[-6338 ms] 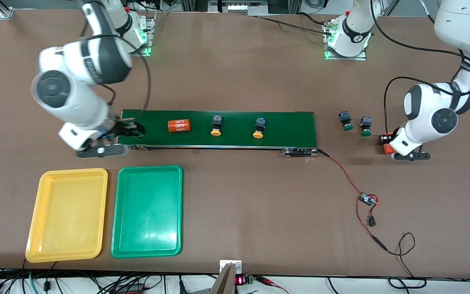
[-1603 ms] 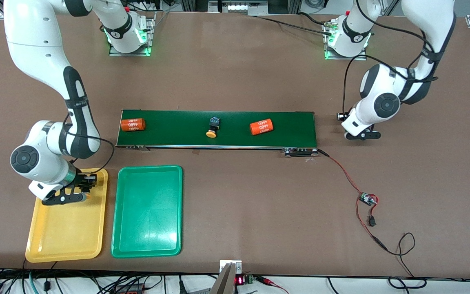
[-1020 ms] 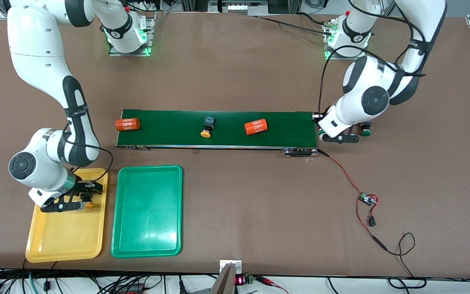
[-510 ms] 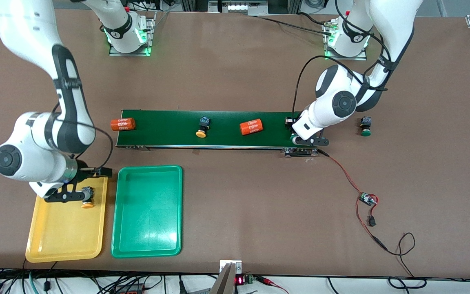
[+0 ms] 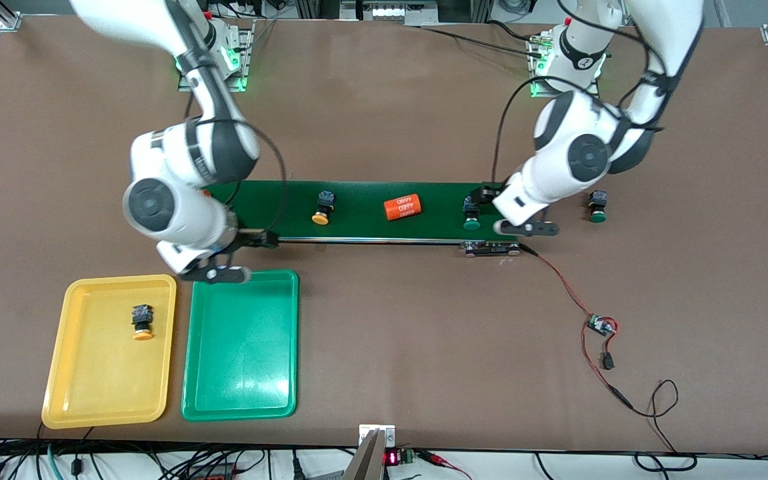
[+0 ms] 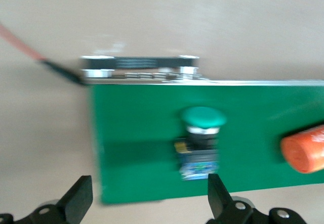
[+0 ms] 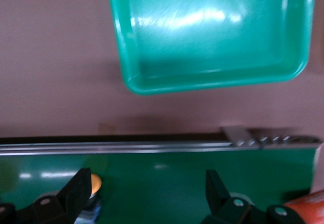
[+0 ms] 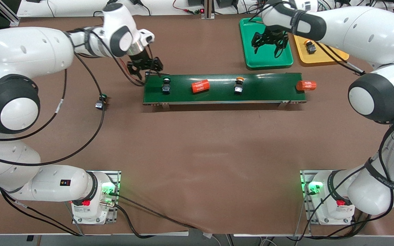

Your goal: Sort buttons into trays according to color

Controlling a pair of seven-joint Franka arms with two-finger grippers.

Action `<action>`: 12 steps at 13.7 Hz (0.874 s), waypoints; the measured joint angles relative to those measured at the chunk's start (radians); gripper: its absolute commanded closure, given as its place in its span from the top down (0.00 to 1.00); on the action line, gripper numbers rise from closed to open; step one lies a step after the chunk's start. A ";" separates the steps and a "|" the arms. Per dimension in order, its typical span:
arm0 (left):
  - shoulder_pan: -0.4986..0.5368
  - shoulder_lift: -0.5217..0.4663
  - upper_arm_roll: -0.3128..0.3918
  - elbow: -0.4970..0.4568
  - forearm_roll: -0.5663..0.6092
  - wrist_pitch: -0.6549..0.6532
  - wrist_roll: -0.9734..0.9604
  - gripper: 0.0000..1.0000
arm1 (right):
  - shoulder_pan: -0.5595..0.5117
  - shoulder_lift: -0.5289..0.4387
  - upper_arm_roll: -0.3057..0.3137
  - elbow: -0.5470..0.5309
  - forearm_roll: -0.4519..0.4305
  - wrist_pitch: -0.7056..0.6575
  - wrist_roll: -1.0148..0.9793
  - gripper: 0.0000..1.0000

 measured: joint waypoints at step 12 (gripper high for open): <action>0.067 0.012 0.301 -0.197 0.393 0.010 0.396 1.00 | 0.119 -0.036 0.038 -0.147 -0.001 0.025 0.260 1.00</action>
